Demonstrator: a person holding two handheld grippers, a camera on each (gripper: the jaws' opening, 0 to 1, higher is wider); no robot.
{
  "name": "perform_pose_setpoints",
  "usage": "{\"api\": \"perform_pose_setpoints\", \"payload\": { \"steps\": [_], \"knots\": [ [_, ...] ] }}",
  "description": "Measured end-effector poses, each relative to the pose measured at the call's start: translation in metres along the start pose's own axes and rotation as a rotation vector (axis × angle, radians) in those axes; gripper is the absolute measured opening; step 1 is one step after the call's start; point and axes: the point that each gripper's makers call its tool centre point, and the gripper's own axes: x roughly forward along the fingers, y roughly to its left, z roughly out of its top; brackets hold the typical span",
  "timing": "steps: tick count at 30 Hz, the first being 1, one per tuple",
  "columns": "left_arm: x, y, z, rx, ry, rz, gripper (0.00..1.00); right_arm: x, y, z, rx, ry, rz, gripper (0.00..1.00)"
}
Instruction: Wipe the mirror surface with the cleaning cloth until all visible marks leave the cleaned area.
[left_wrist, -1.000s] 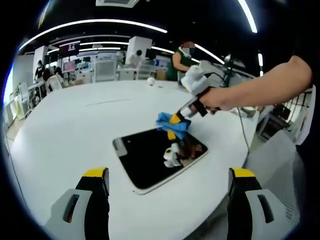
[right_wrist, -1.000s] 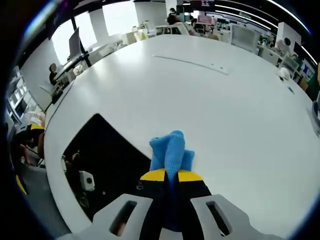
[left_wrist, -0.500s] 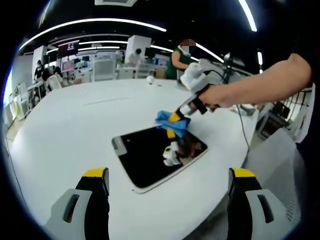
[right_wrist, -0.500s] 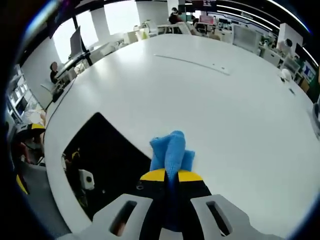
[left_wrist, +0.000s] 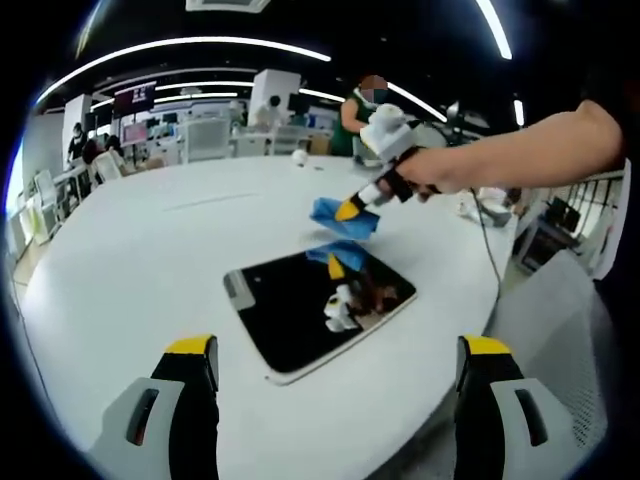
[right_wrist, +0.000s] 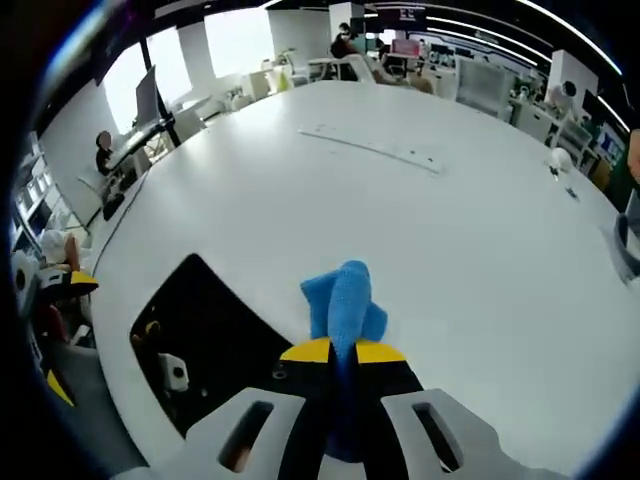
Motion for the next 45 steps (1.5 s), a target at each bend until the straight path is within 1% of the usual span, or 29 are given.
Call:
{"api": "perform_pose_setpoints", "payload": {
  "steps": [3, 8, 13, 18, 25, 32, 40, 45],
  "knots": [
    [0.001, -0.004, 0.0, 0.023, 0.006, -0.013, 1.0, -0.006, -0.004, 0.002, 0.003, -0.008, -0.005, 0.01],
    [0.001, -0.004, -0.001, 0.025, 0.007, -0.014, 1.0, -0.015, -0.012, 0.001, 0.012, -0.013, -0.014, 0.01],
    [0.001, -0.002, -0.002, 0.03, 0.011, -0.008, 1.0, -0.025, -0.025, -0.008, 0.025, -0.009, -0.035, 0.01],
    [0.001, -0.003, -0.002, 0.044, 0.017, -0.009, 1.0, -0.032, -0.038, -0.02, 0.041, 0.002, -0.055, 0.01],
    [0.002, -0.003, -0.003, 0.049, 0.019, -0.005, 1.0, -0.04, -0.05, -0.034, 0.058, 0.014, -0.075, 0.01],
    [0.002, -0.001, -0.003, 0.051, 0.018, 0.0, 1.0, -0.039, -0.057, -0.043, 0.068, 0.024, -0.086, 0.01],
    [0.002, 0.001, -0.005, 0.045, 0.022, 0.01, 1.0, -0.037, -0.056, -0.053, 0.072, 0.041, -0.088, 0.02],
    [0.002, 0.001, -0.006, 0.046, 0.025, 0.01, 1.0, -0.031, -0.056, -0.063, 0.079, 0.059, -0.087, 0.02]
  ]
}}
